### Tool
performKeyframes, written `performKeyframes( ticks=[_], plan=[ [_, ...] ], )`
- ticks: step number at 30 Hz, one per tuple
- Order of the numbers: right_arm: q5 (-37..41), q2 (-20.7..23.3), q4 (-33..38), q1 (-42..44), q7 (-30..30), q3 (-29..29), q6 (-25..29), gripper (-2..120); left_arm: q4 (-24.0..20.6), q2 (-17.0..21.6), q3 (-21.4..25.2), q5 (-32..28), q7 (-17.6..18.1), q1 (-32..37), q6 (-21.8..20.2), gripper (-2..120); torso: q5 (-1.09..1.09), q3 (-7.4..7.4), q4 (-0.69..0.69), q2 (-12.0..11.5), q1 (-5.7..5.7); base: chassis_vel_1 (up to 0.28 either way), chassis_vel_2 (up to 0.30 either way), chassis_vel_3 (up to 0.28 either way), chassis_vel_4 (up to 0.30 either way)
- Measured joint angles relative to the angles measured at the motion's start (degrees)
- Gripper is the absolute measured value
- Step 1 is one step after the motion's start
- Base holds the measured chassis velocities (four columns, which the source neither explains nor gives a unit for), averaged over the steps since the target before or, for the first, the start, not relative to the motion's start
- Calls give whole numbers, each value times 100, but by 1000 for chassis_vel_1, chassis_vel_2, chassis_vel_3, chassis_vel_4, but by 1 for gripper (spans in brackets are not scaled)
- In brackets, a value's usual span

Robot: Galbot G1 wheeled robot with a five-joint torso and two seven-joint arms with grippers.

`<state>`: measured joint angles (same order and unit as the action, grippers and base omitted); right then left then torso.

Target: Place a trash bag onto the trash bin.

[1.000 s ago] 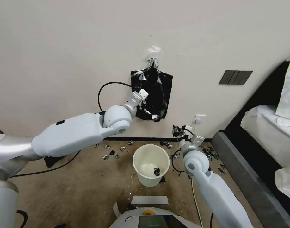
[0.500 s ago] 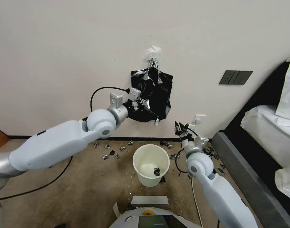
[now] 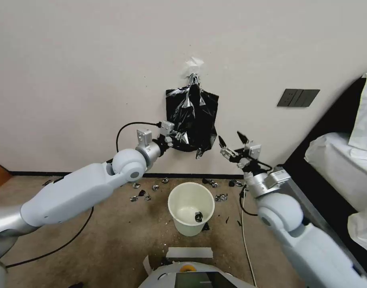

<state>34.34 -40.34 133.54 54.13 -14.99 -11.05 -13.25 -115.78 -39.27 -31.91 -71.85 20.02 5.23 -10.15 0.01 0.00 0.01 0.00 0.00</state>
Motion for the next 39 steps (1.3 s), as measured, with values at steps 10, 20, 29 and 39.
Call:
performKeyframes(
  ticks=[10,20,29,39],
  plan=[
    [443,227,-493,-1389,-366,1120,-204,81,41,-121,-44,0,21,-69,0,0,-1,0,-1,0,0,0,0,0,0],
    [657,169,-714,-1983,-614,1821,-324,83,69,-179,-82,-4,30,-113,-12,0,-2,0,-1,0,0,0,0,0,0],
    [1041,52,-918,-2394,-922,2270,-402,83,53,-189,-83,-4,33,-102,-15,0,-1,0,-1,0,0,0,0,0,0],
    [1361,-53,-1315,-2883,-1212,2653,-537,83,46,-215,-83,-2,34,-84,-17,0,-2,0,-1,0,0,0,0,0,0]
  ],
)
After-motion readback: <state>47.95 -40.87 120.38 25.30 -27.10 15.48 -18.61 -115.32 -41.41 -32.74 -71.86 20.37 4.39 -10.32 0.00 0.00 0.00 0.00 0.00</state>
